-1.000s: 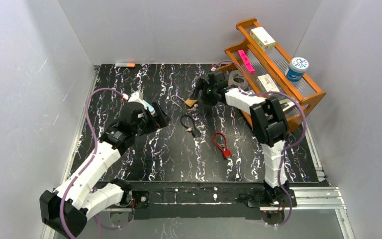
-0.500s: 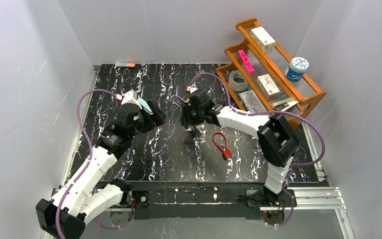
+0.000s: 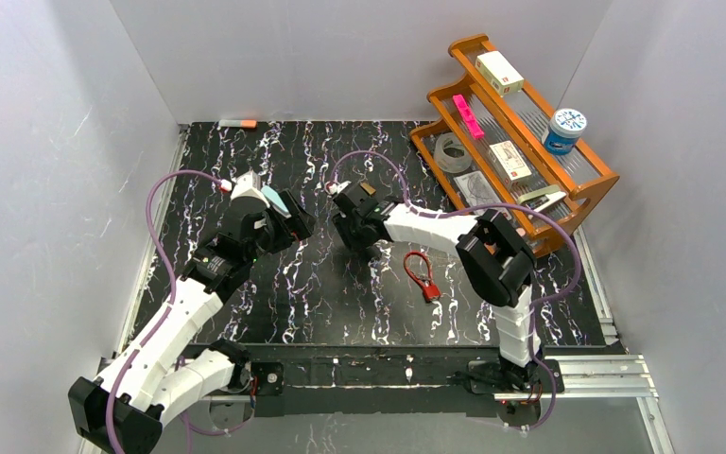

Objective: Unlock with the key
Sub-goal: Pick up the key from the center of the board.

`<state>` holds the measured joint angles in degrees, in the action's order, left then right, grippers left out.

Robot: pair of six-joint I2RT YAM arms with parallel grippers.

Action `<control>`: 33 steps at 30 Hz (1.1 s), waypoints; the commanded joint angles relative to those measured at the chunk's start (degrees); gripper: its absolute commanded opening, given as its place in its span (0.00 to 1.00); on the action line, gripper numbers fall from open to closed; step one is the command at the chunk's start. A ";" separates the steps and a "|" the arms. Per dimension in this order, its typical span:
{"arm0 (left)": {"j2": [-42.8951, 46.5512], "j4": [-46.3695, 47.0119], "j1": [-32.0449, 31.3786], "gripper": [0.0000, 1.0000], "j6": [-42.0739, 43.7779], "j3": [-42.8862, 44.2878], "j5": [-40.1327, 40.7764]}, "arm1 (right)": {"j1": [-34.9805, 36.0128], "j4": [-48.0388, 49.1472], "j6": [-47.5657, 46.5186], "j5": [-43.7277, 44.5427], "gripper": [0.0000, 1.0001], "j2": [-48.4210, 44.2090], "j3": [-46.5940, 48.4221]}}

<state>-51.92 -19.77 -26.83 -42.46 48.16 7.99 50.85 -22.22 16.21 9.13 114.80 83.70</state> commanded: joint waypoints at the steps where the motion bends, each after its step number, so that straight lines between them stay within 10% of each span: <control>1: 0.47 -0.58 0.11 0.98 0.01 -0.70 1.12 | 0.54 -2.83 -4.12 3.13 0.51 1.42 3.98; 17: -0.07 -0.40 0.11 0.98 0.33 -1.14 0.27 | 4.08 -7.67 -10.04 11.76 0.42 6.88 9.49; 26: -0.62 -0.45 0.11 0.98 0.38 -0.96 -0.17 | 4.08 -11.04 -7.13 8.84 0.60 5.84 11.02; 33: -0.81 -0.44 0.11 0.98 0.41 -0.96 -0.06 | 4.08 -10.41 -3.81 5.57 0.40 5.09 10.77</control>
<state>-52.66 -19.75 -26.85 -42.41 47.42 7.49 54.89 -32.03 9.54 17.23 121.34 92.47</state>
